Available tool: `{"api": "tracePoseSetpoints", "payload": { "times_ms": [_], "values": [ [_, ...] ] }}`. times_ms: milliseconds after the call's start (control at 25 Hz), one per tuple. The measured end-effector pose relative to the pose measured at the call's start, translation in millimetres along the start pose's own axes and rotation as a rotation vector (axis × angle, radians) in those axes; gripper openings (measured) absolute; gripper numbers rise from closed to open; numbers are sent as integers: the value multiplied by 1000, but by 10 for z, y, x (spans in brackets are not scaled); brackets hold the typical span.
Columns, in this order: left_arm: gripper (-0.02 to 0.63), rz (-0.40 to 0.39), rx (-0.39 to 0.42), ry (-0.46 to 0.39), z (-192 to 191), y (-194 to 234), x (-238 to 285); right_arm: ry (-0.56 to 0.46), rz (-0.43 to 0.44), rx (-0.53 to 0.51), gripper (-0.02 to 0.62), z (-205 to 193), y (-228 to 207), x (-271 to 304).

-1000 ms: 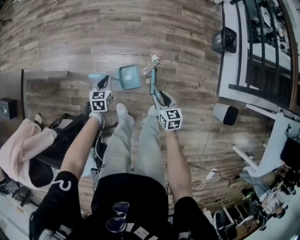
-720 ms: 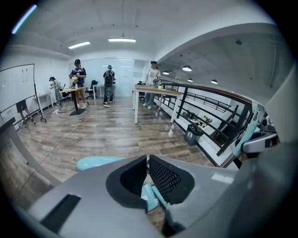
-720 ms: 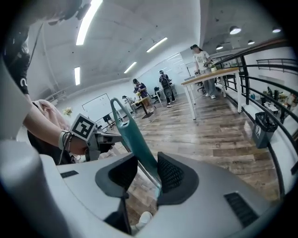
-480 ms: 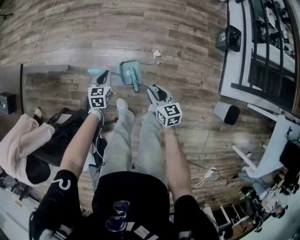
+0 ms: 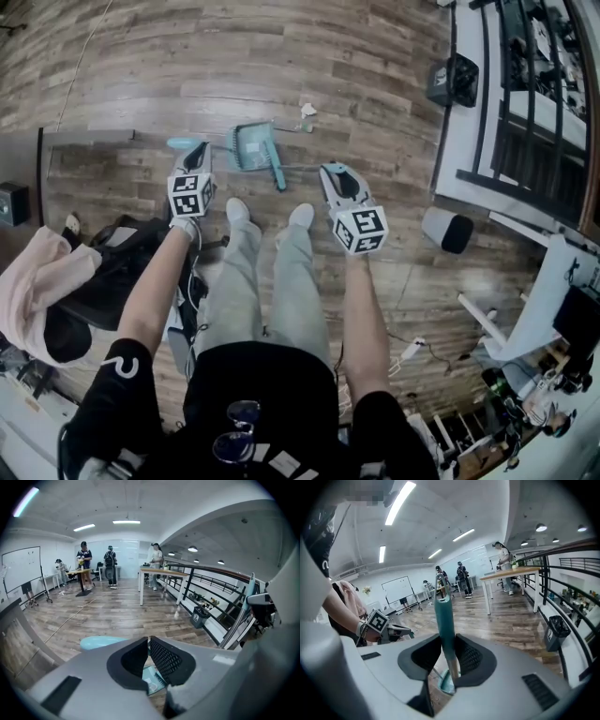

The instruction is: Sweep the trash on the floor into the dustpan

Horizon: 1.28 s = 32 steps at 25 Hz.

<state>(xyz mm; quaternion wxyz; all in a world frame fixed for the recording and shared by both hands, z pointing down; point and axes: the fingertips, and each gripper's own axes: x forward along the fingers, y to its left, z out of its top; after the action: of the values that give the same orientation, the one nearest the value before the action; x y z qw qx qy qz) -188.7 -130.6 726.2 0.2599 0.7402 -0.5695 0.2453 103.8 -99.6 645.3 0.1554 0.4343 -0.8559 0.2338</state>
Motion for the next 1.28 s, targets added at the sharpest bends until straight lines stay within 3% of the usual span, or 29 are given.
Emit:
{"api": "tracePoseSetpoints", "payload": {
  "times_ms": [280,640,880,1080,1280],
  "values": [
    [15,48,-25,-9,19,17,45,-96,-80,-105,84,664,-628,-165],
    [12,115,-68,-31,36,28,55,-2,-112,-262,80,832,-1389,508],
    [11,149,-88,-18,21,44,57,-4,-111,-338,78,1025,-1609,818],
    [11,164,-98,-36,24,73,60,37,-87,-389,78,890,-1549,1023],
    [11,162,-122,-46,-2,66,33,167,-19,-440,79,280,-1331,1111]
  ]
}}
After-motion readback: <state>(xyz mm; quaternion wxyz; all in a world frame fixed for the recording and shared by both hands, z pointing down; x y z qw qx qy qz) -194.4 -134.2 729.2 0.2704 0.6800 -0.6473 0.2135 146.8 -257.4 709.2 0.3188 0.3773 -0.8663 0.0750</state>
